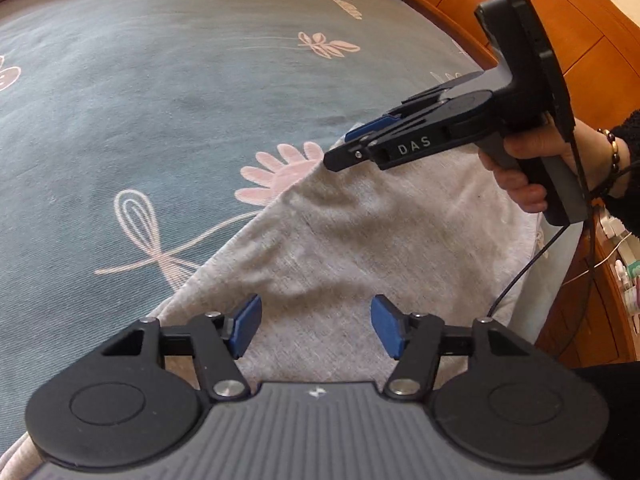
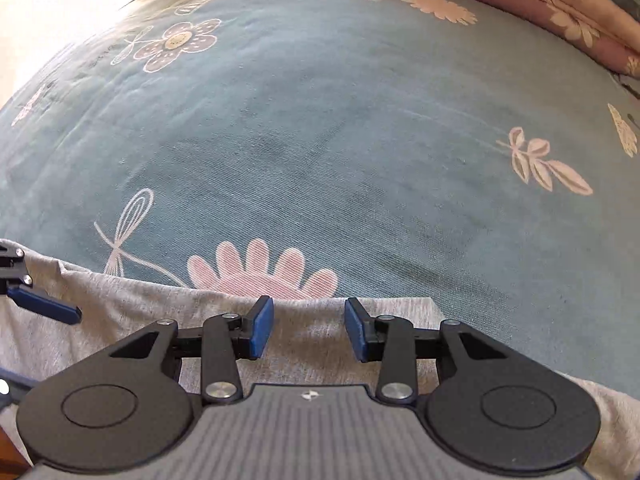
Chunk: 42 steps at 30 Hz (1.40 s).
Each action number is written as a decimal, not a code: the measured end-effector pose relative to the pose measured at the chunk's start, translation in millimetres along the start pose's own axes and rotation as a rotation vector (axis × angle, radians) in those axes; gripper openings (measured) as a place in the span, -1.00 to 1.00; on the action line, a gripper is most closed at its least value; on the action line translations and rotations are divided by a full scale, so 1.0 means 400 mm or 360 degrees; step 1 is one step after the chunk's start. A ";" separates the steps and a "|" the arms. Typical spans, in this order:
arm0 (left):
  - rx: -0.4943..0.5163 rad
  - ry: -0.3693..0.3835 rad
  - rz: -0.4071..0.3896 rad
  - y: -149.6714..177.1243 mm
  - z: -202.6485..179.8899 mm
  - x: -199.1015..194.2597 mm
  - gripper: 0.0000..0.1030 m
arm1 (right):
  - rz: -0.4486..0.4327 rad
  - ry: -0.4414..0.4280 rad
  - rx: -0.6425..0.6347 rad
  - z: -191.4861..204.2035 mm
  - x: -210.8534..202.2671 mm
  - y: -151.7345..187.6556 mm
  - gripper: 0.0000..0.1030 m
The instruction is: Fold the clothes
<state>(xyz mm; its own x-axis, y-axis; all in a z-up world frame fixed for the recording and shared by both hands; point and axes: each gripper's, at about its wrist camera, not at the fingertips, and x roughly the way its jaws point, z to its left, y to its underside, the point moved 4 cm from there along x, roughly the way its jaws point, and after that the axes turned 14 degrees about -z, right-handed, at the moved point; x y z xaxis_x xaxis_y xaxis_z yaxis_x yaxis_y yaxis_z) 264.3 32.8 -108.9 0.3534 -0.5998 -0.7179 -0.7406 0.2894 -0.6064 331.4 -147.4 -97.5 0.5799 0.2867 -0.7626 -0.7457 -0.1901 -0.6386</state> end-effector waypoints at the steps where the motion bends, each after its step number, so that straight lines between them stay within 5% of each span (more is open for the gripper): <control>1: -0.0018 -0.0046 0.0059 0.009 0.008 0.023 0.15 | 0.0006 0.0021 0.0003 -0.012 0.010 0.000 -0.15; 9: -0.0122 0.0168 0.0001 -0.032 0.015 -0.008 0.16 | -0.0014 0.0180 0.0095 -0.153 -0.044 -0.043 -0.13; 13: -0.0291 0.0365 -0.0084 -0.088 0.022 0.000 0.17 | 0.0080 0.0050 0.0278 -0.250 -0.054 -0.041 -0.13; 15: -0.0342 0.0475 -0.0130 -0.107 0.001 0.020 0.23 | 0.0132 -0.0056 0.0380 -0.299 -0.040 -0.043 -0.13; 19: -0.0325 0.0485 -0.0130 -0.128 -0.068 0.100 0.24 | 0.0306 -0.0460 0.0538 -0.373 0.052 -0.043 -0.13; 25: -0.0331 0.0521 -0.0076 -0.154 -0.141 0.202 0.23 | 0.0551 -0.0895 0.0388 -0.357 0.130 -0.031 -0.25; 26: -0.0317 0.0530 -0.0061 -0.159 -0.154 0.218 0.24 | 0.0554 -0.0913 0.0357 -0.348 0.133 -0.027 -0.41; 27: -0.0318 0.0549 -0.0046 -0.163 -0.165 0.234 0.24 | 0.0561 -0.0927 0.0344 -0.338 0.134 -0.020 -0.76; 29: -0.0311 0.0554 0.0000 -0.163 -0.180 0.267 0.25 | 0.0534 -0.0978 0.0329 -0.324 0.110 -0.025 -0.82; 33: -0.0274 0.0491 0.0046 -0.148 -0.184 0.304 0.25 | 0.0250 -0.1392 0.0496 -0.322 -0.085 -0.103 -0.88; 36: -0.0263 0.0504 0.0045 -0.147 -0.188 0.304 0.25 | 0.0243 -0.1287 0.0492 -0.348 -0.131 -0.104 -0.72; 39: -0.0210 0.0502 0.0053 -0.148 -0.199 0.306 0.26 | 0.0317 -0.1021 0.0395 -0.370 -0.084 -0.081 -0.53; 42: -0.0187 0.0509 0.0053 -0.152 -0.206 0.303 0.26 | 0.0350 -0.0917 0.0410 -0.383 0.001 -0.068 -0.43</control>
<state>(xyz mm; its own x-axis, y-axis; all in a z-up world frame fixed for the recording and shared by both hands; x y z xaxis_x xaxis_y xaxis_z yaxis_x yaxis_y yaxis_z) 305.0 -118.8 -130.9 0.1443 -0.8005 -0.5817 -0.8161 0.2361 -0.5275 402.1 -285.8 -96.1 0.1906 0.7362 -0.6494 -0.9225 -0.0918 -0.3748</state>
